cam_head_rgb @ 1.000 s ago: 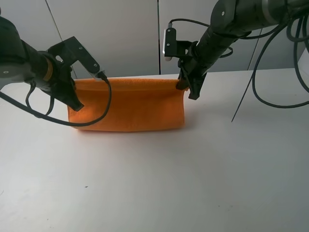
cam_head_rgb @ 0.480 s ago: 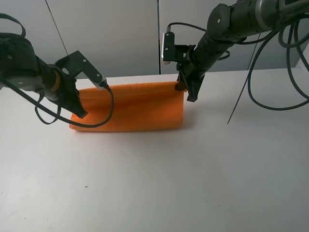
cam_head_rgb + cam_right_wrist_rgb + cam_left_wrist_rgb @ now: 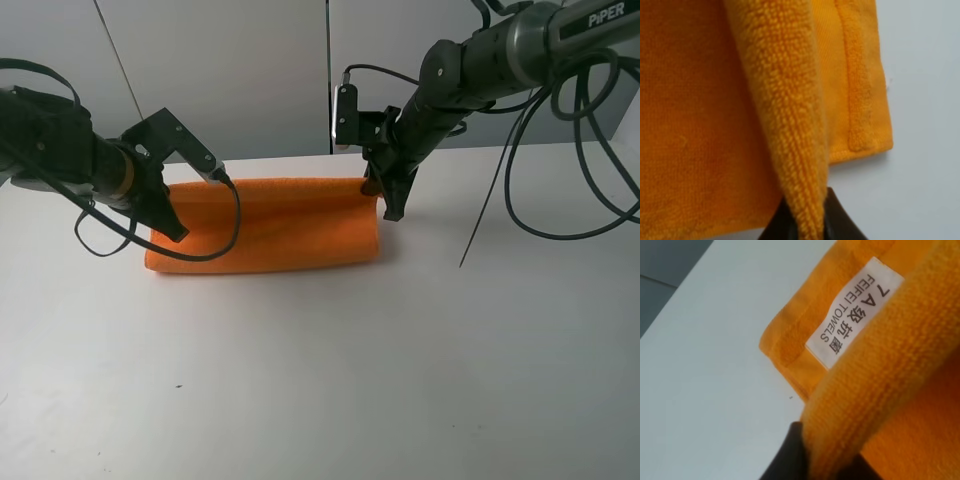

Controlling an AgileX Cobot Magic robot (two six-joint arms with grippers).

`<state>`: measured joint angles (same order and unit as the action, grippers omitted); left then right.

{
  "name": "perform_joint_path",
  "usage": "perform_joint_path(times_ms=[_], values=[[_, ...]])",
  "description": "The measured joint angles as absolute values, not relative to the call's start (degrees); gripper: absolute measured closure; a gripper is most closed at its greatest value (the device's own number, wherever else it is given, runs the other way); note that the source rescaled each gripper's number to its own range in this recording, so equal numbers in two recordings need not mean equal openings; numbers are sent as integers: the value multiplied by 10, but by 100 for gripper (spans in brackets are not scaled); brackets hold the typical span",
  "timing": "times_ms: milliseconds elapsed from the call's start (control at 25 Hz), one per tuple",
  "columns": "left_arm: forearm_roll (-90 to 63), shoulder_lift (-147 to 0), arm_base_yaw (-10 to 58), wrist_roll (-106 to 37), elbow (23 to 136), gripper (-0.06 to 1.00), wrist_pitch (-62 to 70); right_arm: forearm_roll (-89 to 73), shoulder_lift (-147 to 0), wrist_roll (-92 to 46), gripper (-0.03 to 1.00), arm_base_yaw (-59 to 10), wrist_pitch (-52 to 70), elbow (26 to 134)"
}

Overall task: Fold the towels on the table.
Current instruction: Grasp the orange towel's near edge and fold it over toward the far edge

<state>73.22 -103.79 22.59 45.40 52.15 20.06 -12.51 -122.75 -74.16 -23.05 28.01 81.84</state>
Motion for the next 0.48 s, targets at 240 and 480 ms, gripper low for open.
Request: perform_joint_path(times_ms=[240,480], values=[[772,-1059,226,516,522,94,199,-124,-1248,-742,97,-231,261,820],[790,-1061,226,535,522,94,198,-122,-1253,-742,97,-231,233,820]])
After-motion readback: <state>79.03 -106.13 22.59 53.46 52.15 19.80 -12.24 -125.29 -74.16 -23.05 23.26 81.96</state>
